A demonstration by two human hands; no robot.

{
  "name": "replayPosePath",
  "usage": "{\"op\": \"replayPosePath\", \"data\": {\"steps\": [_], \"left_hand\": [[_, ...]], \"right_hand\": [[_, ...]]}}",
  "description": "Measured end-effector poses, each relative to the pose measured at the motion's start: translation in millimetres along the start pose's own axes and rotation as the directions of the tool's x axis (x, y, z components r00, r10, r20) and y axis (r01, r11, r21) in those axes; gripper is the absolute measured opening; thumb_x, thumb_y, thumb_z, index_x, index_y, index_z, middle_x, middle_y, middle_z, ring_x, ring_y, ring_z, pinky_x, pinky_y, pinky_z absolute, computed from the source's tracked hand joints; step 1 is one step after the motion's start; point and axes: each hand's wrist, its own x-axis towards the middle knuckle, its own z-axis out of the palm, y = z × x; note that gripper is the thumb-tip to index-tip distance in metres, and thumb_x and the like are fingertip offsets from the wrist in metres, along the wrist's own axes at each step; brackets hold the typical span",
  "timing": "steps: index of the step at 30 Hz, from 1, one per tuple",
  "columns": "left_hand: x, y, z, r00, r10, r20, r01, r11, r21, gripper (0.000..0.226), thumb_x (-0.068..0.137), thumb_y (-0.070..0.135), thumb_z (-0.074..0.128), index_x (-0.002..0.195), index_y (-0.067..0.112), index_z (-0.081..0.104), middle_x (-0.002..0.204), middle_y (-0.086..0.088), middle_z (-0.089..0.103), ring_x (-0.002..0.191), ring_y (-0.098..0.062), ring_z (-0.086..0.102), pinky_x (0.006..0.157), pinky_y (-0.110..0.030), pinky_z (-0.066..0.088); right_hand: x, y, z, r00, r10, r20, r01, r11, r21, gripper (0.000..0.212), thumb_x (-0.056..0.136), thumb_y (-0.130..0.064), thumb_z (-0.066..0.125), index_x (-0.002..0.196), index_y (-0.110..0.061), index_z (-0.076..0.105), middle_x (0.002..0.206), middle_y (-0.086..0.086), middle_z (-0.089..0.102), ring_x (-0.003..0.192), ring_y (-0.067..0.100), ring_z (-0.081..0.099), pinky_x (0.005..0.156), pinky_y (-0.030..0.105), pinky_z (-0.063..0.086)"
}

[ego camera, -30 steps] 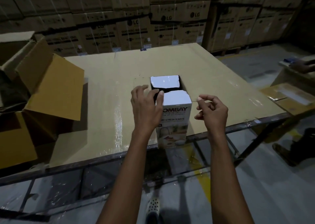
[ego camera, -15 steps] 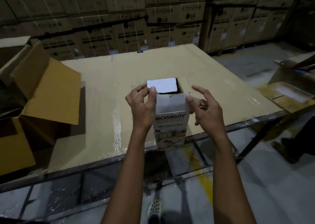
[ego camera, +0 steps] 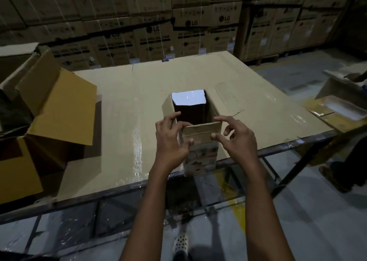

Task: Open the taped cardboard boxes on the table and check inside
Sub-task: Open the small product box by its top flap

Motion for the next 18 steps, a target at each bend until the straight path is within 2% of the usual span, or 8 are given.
{"op": "replayPosePath", "data": {"steps": [4,6,8,10,12,14,16,18], "left_hand": [[10.3,13.4,-12.1,0.991,0.005,-0.130,-0.021,0.992,-0.121,0.021,0.083,0.035,0.077,0.103,0.032,0.074,0.121,0.016,0.064,0.120,-0.014,0.047,0.098,-0.049,0.046],[24.0,20.6,-22.0,0.975,0.019,-0.222,-0.039,0.996,-0.086,0.014,0.085,0.031,0.074,0.098,0.028,0.076,0.110,0.014,0.069,0.113,-0.016,0.051,0.096,-0.047,0.045],[42.2,27.5,-31.0,0.973,-0.008,-0.229,0.002,1.000,-0.029,0.011,0.084,0.030,0.071,0.094,0.027,0.075,0.103,0.012,0.071,0.109,-0.020,0.053,0.094,-0.044,0.045],[63.1,32.6,-35.2,0.983,-0.098,-0.152,0.117,0.986,0.122,0.012,0.087,0.031,0.070,0.098,0.029,0.074,0.105,0.005,0.069,0.113,-0.026,0.051,0.094,-0.041,0.040],[84.7,34.0,-33.7,0.985,-0.148,-0.084,0.168,0.927,0.335,0.025,0.086,0.035,0.071,0.110,0.028,0.070,0.116,-0.001,0.065,0.121,-0.029,0.045,0.096,-0.041,0.034],[106.1,30.8,-29.2,0.988,-0.149,0.040,0.115,0.885,0.451,0.050,0.080,0.041,0.076,0.126,0.027,0.061,0.129,-0.004,0.057,0.128,-0.029,0.039,0.100,-0.043,0.032],[123.4,22.2,-23.1,0.964,-0.182,0.194,0.061,0.860,0.507,0.072,0.073,0.041,0.085,0.136,0.027,0.052,0.136,-0.005,0.051,0.132,-0.030,0.036,0.102,-0.046,0.032],[134.1,12.2,-18.0,0.938,-0.222,0.267,0.055,0.855,0.516,0.072,0.070,0.030,0.086,0.135,0.029,0.054,0.132,-0.005,0.055,0.129,-0.030,0.044,0.100,-0.044,0.036]], "right_hand": [[2.6,-11.9,-8.7,0.995,-0.094,-0.030,0.095,0.994,0.060,0.053,0.079,-0.036,0.087,0.127,-0.047,0.065,0.077,-0.008,0.052,0.064,0.006,0.050,0.060,0.034,0.052],[5.0,-21.2,-15.8,0.987,-0.128,-0.094,0.138,0.985,0.104,0.048,0.080,-0.036,0.087,0.124,-0.041,0.069,0.074,-0.008,0.052,0.061,0.007,0.048,0.059,0.030,0.048],[6.6,-28.5,-20.8,0.975,-0.160,-0.154,0.167,0.985,0.035,0.039,0.084,-0.040,0.084,0.120,-0.039,0.071,0.078,-0.010,0.053,0.063,0.005,0.048,0.057,0.028,0.046],[8.5,-32.0,-22.5,0.962,-0.182,-0.203,0.169,0.982,-0.080,0.033,0.085,-0.045,0.082,0.117,-0.040,0.073,0.086,-0.012,0.054,0.068,0.000,0.047,0.055,0.024,0.042],[11.2,-33.6,-20.3,0.958,-0.173,-0.230,0.152,0.983,-0.107,0.032,0.084,-0.045,0.082,0.114,-0.040,0.073,0.095,-0.012,0.056,0.080,0.001,0.050,0.057,0.023,0.041],[14.2,-33.3,-16.9,0.964,-0.174,-0.202,0.157,0.983,-0.093,0.031,0.083,-0.045,0.083,0.112,-0.040,0.074,0.101,-0.011,0.057,0.097,0.009,0.053,0.062,0.021,0.042],[17.6,-29.8,-14.9,0.974,-0.183,-0.136,0.175,0.982,-0.075,0.031,0.082,-0.047,0.083,0.111,-0.040,0.075,0.105,-0.012,0.056,0.107,0.009,0.048,0.068,0.015,0.039],[20.6,-24.0,-15.8,0.982,-0.180,-0.056,0.177,0.983,-0.051,0.034,0.080,-0.051,0.082,0.112,-0.041,0.074,0.109,-0.014,0.055,0.111,0.007,0.045,0.072,0.017,0.041]]}}
